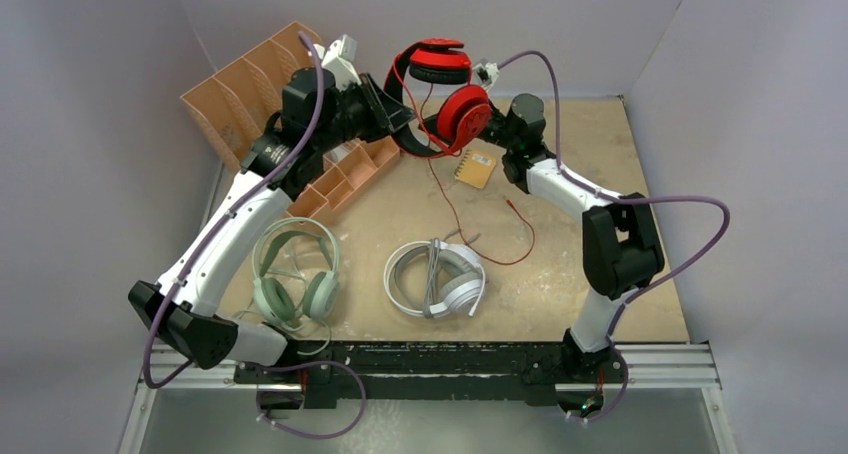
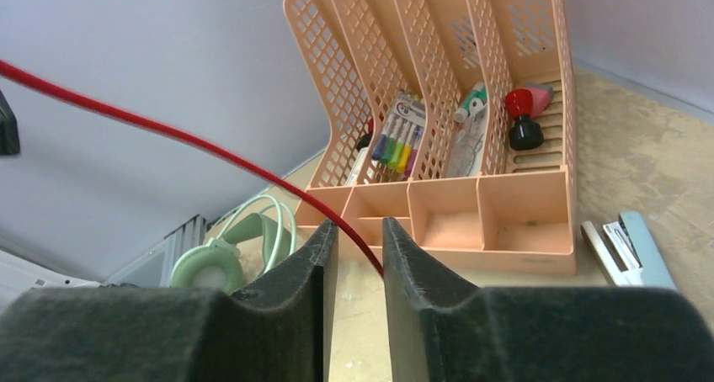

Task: Wrap the headphones
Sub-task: Wrap the headphones cable around the headphones.

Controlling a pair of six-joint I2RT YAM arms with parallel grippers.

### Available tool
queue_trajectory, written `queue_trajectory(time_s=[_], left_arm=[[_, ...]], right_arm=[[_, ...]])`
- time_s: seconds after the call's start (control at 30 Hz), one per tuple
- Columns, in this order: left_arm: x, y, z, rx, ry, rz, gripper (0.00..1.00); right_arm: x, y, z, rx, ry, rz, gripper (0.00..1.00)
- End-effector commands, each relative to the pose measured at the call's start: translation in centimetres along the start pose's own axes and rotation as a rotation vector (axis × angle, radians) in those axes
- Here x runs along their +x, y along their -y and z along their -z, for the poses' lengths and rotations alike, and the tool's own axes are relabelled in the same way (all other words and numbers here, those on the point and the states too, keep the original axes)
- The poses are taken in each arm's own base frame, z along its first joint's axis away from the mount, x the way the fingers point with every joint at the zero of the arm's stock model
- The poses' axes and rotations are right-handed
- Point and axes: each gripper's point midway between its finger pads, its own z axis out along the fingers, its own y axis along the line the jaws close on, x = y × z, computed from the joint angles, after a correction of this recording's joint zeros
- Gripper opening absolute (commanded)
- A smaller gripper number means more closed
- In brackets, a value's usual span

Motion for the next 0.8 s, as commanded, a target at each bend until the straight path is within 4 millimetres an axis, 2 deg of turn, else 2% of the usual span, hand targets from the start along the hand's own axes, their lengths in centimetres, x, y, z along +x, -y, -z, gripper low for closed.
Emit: queue_trajectory(time_s=[0.0, 0.3, 0.57, 0.67, 0.77], left_arm=[[-4.5, 4.1, 1.5, 0.069, 0.135, 0.022, 0.00], [-4.9, 3.8, 1.2, 0.020, 0.123, 0.017, 0.00], [-4.8, 3.4, 1.0, -0.011, 0.103, 0.011, 0.00], [-4.9, 3.5, 1.0, -0.012, 0.103, 0.010, 0.00], [-5.1, 3.7, 1.1, -0.013, 0.103, 0.006, 0.00]], right_arm=[[-2.4, -3.0, -0.3, -0.108, 0.107, 0.063, 0.30], [0.1, -2.6, -1.1, -0.113, 0.119, 0.065, 0.54], [1.8, -3.2, -2.5, -0.158, 0.157, 0.057, 0.63], [2.5, -3.2, -3.1, -0.157, 0.189, 0.051, 0.79], [3.8, -3.0, -3.7, -0.145, 0.203, 0.047, 0.82]])
